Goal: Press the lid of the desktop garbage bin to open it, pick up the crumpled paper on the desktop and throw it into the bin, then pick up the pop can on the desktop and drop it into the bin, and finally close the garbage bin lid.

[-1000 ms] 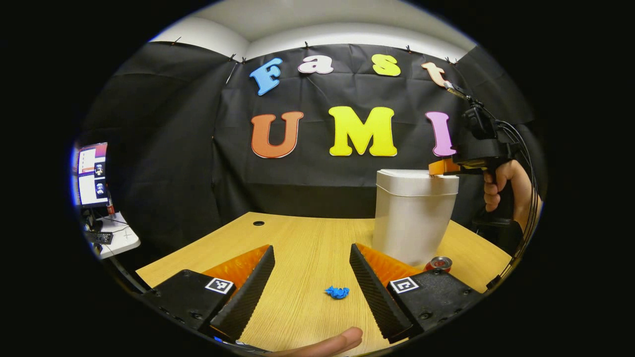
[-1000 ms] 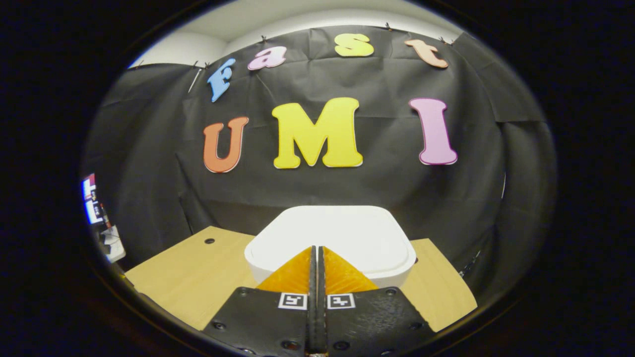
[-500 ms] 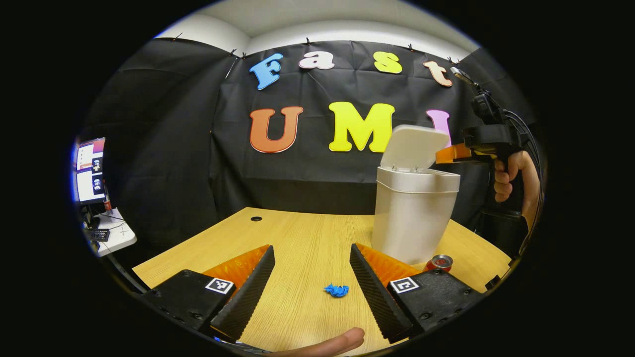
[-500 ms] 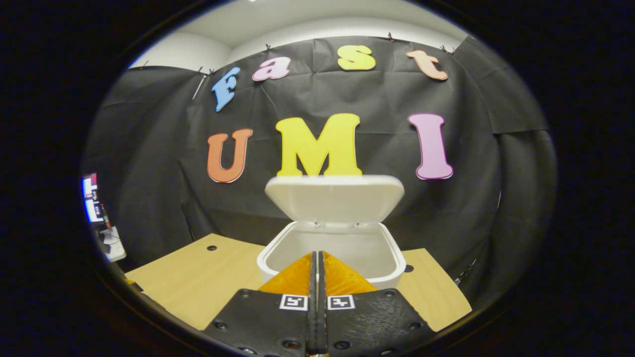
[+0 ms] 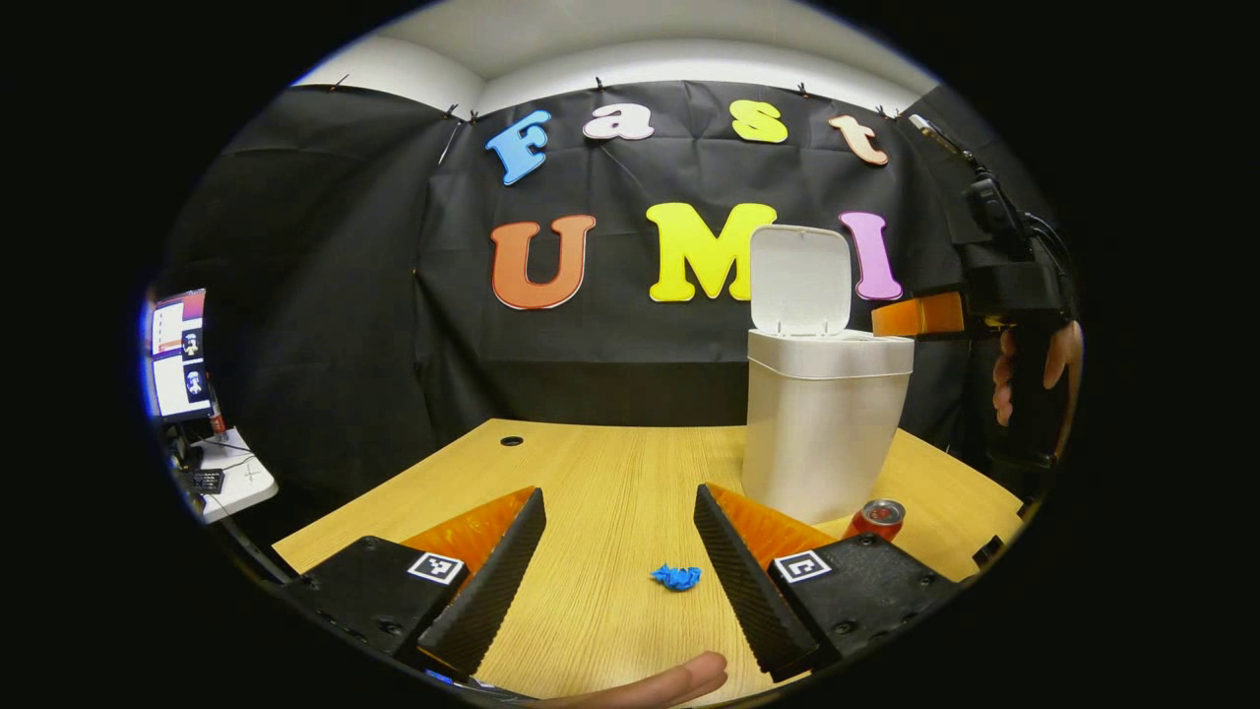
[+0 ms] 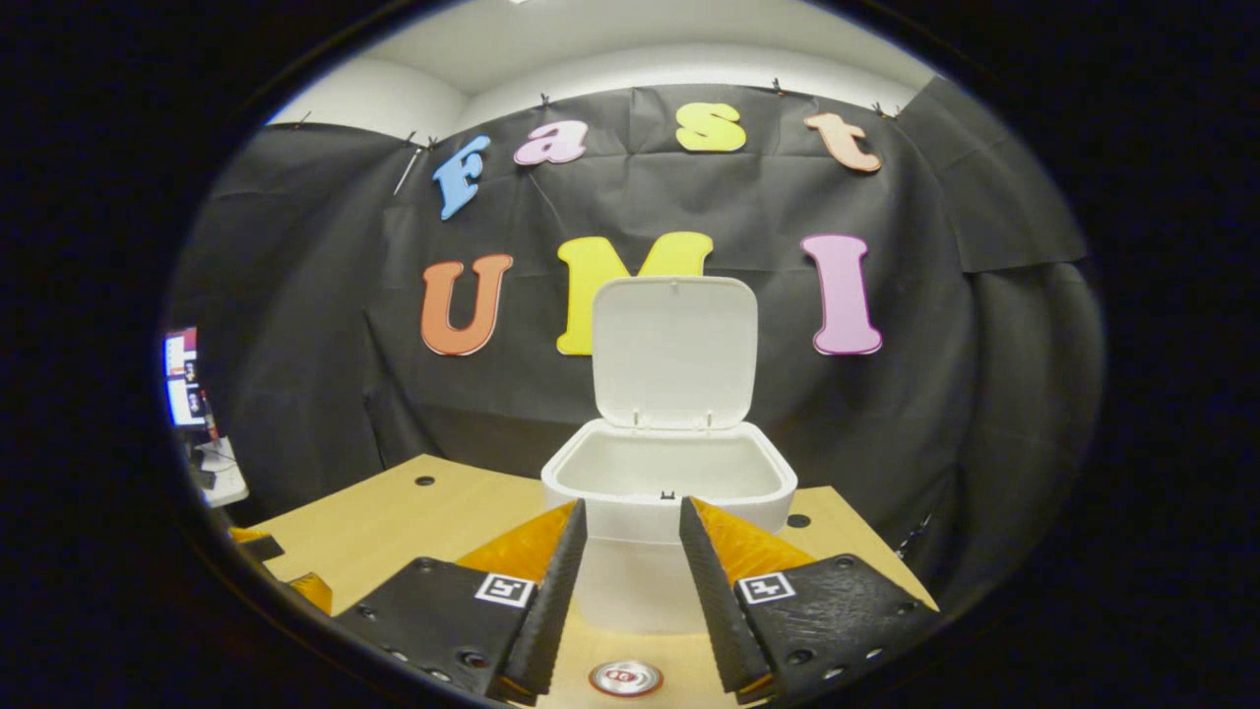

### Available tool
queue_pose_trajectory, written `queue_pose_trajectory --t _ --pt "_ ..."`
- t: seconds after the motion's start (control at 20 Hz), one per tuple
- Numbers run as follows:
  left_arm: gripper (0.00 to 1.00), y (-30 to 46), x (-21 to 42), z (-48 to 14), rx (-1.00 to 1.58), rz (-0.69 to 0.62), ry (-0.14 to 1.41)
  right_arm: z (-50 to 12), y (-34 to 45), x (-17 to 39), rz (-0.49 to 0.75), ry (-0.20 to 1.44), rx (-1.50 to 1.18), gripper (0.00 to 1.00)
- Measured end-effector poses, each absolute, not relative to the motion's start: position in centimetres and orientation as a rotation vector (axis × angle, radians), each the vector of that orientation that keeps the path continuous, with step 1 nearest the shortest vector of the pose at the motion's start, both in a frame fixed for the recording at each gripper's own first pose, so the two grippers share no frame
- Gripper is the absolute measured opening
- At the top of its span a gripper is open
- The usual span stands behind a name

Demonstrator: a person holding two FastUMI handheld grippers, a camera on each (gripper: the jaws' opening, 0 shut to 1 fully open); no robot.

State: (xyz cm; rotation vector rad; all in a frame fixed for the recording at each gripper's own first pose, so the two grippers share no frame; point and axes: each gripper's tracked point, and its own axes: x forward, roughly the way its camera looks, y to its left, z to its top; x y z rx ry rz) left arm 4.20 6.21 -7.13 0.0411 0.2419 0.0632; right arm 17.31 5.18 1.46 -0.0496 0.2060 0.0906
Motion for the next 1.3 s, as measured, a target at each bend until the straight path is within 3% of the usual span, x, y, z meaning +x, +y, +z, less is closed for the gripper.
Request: queue_pose_trajectory --t 0.2,0.4,0.45,0.9,1.3 --pt "0.98 5.7 4.1 -7.1 0.052 0.047 0.234 0.4 4.6 15.1 0.061 0.185 -0.102 0.71" --pt "0.98 5.1 4.9 -7.8 0.022 0.02 0.244 -0.9 5.6 12.3 0.103 0.188 -0.101 0.98" --pt "0.98 4.9 5.2 -8.4 0.014 0.008 0.256 -1.4 6.1 11.5 0.124 0.194 -0.099 0.93" --pt "0.99 3.6 7.7 -18.2 -0.041 -0.077 0.529 -4.3 5.0 6.6 0.138 0.197 -0.095 0.98" --pt "0.99 1.1 9.4 -24.1 -0.066 -0.152 0.628 -6.8 2.2 4.7 0.112 0.226 -0.106 0.95"
